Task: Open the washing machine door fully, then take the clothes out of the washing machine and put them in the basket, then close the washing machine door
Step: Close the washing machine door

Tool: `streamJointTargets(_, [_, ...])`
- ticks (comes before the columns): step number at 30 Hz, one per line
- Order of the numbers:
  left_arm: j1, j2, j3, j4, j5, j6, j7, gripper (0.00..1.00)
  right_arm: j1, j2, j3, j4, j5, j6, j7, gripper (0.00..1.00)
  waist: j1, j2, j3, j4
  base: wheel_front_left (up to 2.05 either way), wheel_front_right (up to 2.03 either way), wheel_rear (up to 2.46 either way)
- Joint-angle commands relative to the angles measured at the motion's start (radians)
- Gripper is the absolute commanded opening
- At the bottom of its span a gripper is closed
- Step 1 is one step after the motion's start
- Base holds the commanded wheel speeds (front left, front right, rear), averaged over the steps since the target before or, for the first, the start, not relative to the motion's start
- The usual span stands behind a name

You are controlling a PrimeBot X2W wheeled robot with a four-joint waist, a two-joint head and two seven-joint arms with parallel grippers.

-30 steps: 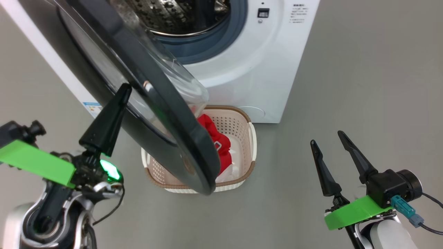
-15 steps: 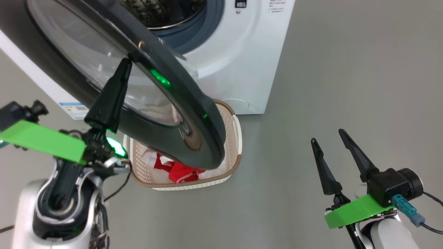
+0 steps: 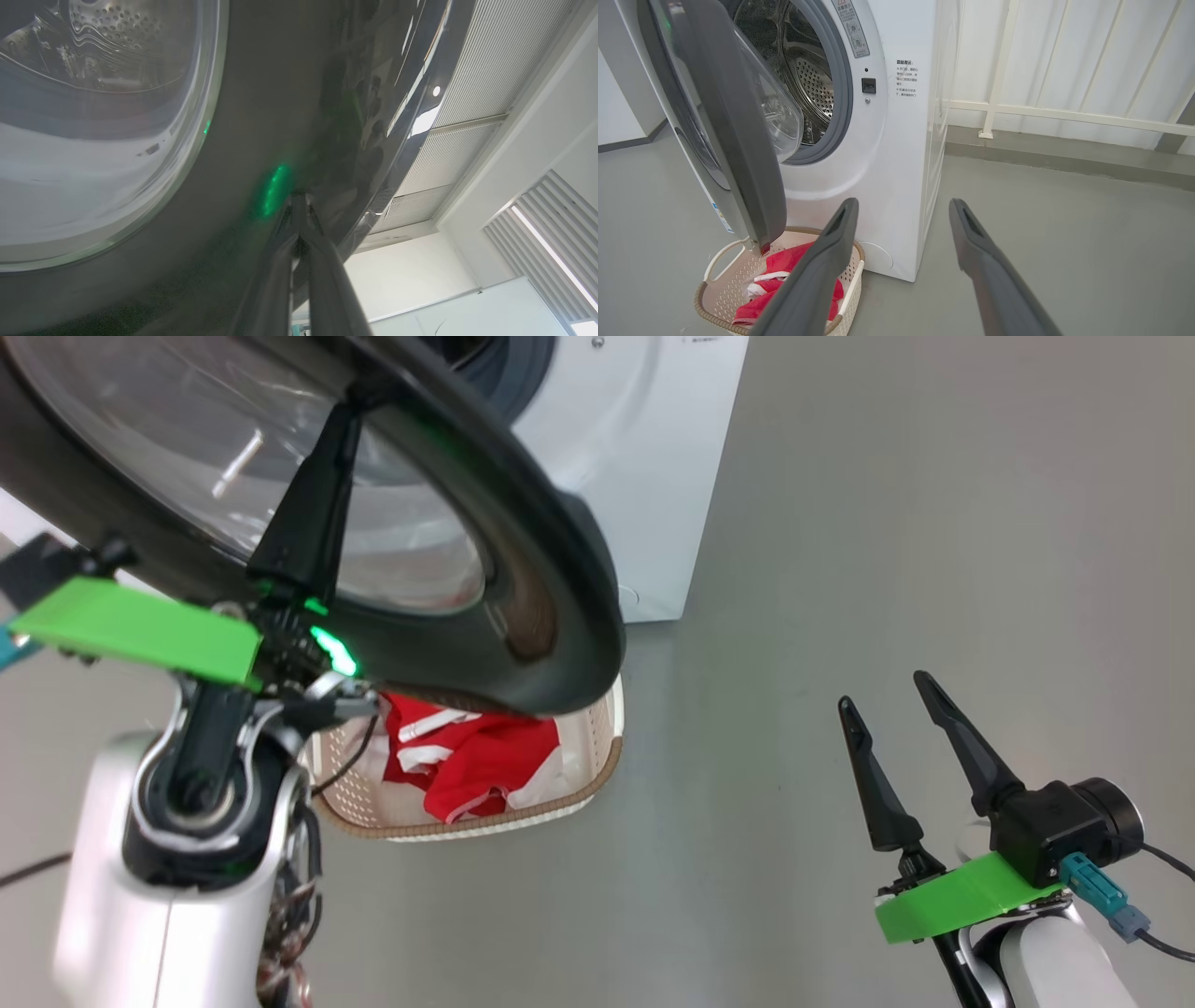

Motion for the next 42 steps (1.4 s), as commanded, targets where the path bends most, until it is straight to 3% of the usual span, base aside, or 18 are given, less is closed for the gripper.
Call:
streamJointTargets(1, [-0.056,0.016,0.01,-0.005,-0.006,-0.014,-0.01,0.0,-0.028,-0.002,0.02,-0.031,-0.004,0.003,-0.006,1.0,0.0,0.0,0.018,-0.006,0.0,0.0,0.0])
streamJointTargets(24, [-0.282,0.025,-0.006,0.207,-0.027,-0.092,-0.07,0.0,-0.068,-0.002,0.022,-0.043,0.01,0.003,-0.006,1.0,0.0,0.0,0.106,-0.077,0.0,0.0,0.0])
streamJointTargets(42, [-0.29,0.046,0.003,0.261,-0.011,-0.141,-0.065,0.0,-0.07,-0.002,0.008,-0.046,0.014,0.003,-0.006,1.0,0.0,0.0,0.113,-0.098,0.0,0.0,0.0])
